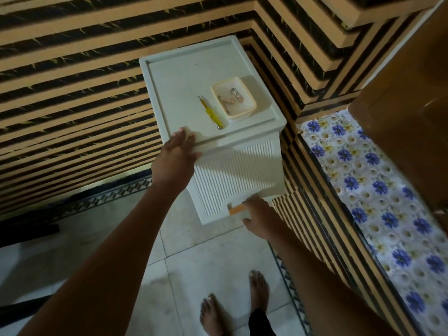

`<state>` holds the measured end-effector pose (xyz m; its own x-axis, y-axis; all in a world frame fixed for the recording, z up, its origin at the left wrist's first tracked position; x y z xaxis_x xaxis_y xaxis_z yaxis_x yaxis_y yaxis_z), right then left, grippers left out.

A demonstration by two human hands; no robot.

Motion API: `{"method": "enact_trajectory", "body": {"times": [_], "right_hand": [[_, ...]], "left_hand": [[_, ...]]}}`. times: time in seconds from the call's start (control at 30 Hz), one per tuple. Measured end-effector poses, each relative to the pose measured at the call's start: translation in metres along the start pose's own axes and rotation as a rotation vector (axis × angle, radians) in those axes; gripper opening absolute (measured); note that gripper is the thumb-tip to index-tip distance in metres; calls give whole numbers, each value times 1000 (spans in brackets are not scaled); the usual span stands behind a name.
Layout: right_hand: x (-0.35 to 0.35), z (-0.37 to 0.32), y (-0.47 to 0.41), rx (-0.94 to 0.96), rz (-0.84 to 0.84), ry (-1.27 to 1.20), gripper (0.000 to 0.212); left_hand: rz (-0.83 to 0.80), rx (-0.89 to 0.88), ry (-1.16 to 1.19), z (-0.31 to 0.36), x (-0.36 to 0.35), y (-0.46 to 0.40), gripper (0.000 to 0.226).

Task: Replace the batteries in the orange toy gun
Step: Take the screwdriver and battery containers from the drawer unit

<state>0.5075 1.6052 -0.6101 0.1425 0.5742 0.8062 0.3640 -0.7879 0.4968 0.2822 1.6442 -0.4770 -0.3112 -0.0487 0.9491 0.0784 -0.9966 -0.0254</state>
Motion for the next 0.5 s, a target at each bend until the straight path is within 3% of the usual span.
{"method": "enact_trajectory", "body": {"times": [0.13, 0.27, 0.33, 0.4, 0.5], "right_hand": [[6, -10, -39, -62, -67, -202, 66], [14, 17, -72, -361, 115, -827, 75], [2, 29, -92, -487, 133, -1082, 109], [-16, 27, -127, -480, 91, -1169, 149], [-50, 39, -188, -472, 99, -1187, 170]], "left_hand": [[76, 0, 2, 0, 1, 1, 55], [117, -13, -16, 4, -2, 0, 53], [133, -8, -23, 5, -3, 1, 52], [146, -4, -25, 3, -5, 1, 51], [167, 9, -2, 1, -7, -1, 51]]}}
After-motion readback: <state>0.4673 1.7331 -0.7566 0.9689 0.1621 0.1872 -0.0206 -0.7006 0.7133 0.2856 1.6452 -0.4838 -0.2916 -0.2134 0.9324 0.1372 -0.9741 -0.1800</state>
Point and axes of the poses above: each hand's wrist, its own y-axis away from the middle knuckle, its own x-axis out of the back of the hand, z = x × y, the point moved 10 cm from there along -y, towards the middle knuckle, and after that the axes turned 7 degrees about -x, right-handed, at the moved point
